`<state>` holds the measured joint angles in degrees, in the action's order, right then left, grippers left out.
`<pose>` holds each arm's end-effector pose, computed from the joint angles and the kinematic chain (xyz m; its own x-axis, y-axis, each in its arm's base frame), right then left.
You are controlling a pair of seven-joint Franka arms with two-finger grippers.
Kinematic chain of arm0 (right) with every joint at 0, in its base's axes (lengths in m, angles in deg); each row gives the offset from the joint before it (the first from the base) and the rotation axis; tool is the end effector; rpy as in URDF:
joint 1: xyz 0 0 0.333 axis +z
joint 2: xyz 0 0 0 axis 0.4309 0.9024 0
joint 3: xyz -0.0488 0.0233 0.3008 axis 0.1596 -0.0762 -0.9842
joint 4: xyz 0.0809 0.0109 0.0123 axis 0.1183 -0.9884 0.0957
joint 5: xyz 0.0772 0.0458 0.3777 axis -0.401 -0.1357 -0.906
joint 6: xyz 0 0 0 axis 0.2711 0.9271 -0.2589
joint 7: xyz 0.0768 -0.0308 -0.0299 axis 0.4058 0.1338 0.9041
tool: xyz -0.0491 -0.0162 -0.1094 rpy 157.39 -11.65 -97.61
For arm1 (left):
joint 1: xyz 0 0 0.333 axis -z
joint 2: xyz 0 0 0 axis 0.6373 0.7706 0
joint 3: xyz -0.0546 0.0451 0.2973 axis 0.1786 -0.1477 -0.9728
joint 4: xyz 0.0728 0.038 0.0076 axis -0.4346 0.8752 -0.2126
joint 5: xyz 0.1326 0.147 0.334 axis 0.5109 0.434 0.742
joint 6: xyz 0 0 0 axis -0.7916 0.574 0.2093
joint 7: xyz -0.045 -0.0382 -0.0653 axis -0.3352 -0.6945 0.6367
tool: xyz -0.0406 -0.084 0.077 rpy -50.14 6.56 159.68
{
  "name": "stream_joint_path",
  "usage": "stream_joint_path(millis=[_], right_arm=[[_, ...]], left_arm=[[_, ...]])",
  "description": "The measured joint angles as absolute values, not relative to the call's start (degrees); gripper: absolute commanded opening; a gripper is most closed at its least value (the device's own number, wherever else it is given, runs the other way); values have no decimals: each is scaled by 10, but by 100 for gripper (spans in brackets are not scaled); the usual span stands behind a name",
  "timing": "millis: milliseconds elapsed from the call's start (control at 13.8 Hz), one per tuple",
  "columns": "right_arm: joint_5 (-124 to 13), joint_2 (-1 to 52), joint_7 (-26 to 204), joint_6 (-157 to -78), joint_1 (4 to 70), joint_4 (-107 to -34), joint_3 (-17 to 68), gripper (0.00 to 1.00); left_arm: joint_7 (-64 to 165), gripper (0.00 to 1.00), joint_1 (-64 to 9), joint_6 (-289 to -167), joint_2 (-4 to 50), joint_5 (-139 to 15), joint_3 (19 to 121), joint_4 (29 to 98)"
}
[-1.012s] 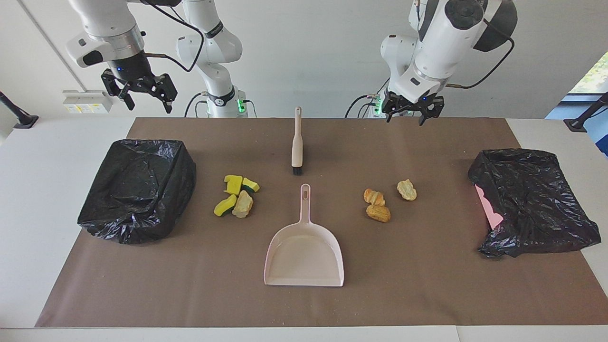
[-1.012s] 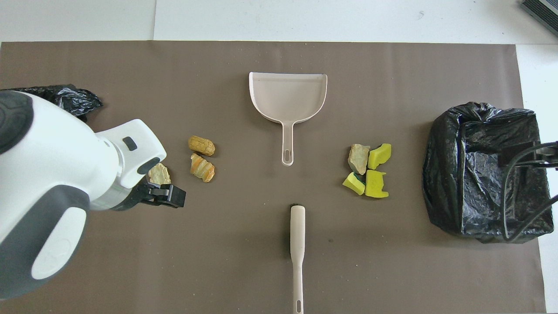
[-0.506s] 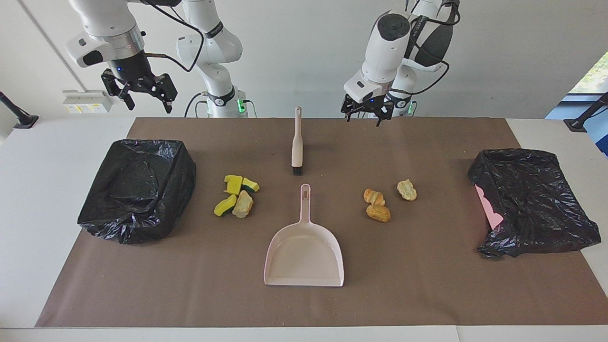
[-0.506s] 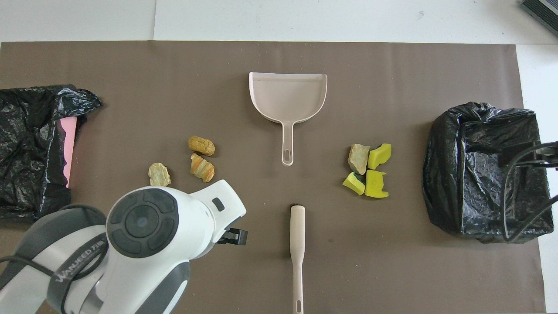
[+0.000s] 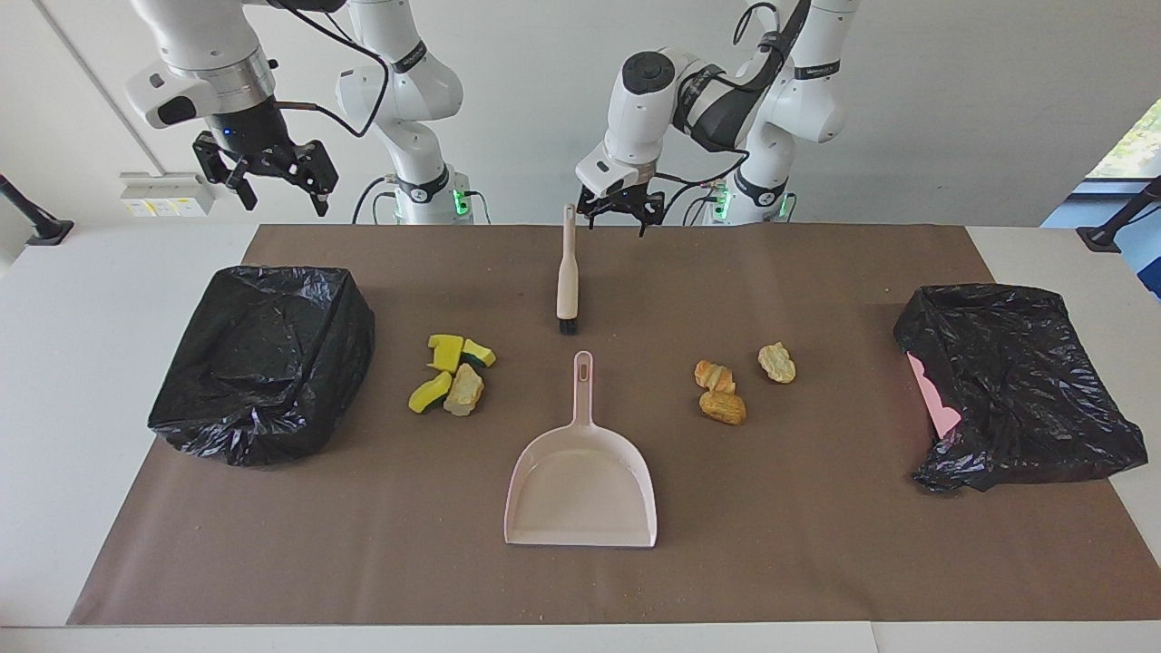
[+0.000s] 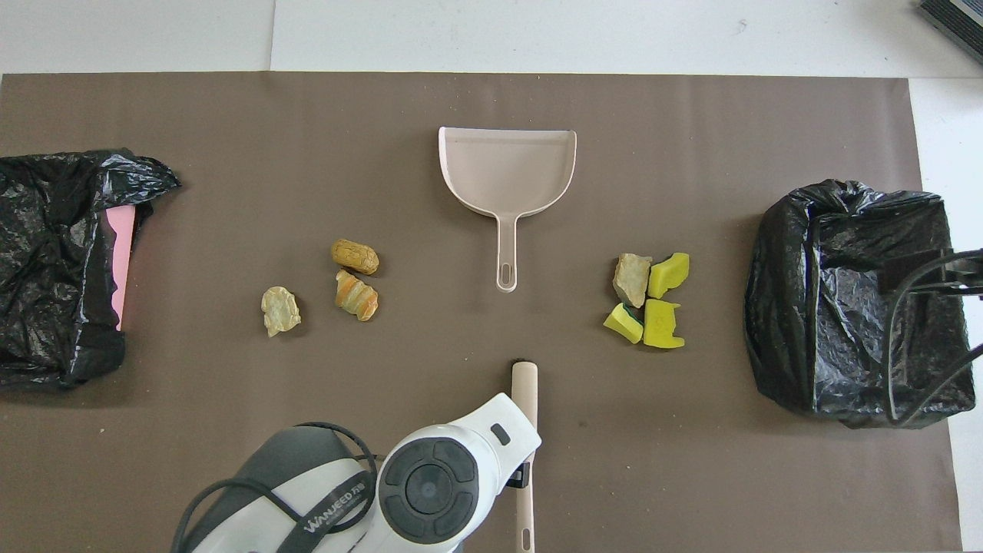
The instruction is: Sweep and dump trash in bin
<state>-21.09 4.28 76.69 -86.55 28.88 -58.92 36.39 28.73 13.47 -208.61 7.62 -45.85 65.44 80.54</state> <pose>0.5118 -0.0120 0.6331 0.9966 -0.0818 0.0067 -0.0821 -0.9951 0.0547 0.3026 -0.4025 0.3988 0.9759 -0.1838 -0.1175 -0.1745 -0.9810 0.0851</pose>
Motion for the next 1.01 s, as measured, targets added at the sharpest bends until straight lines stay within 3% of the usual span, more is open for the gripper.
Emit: stream_joint_path(millis=[1012], right_arm=[[-211, 43, 767, -866, 289, -589, 364, 100]], left_arm=[[190, 100, 262, -2184, 184, -462, 654, 807]])
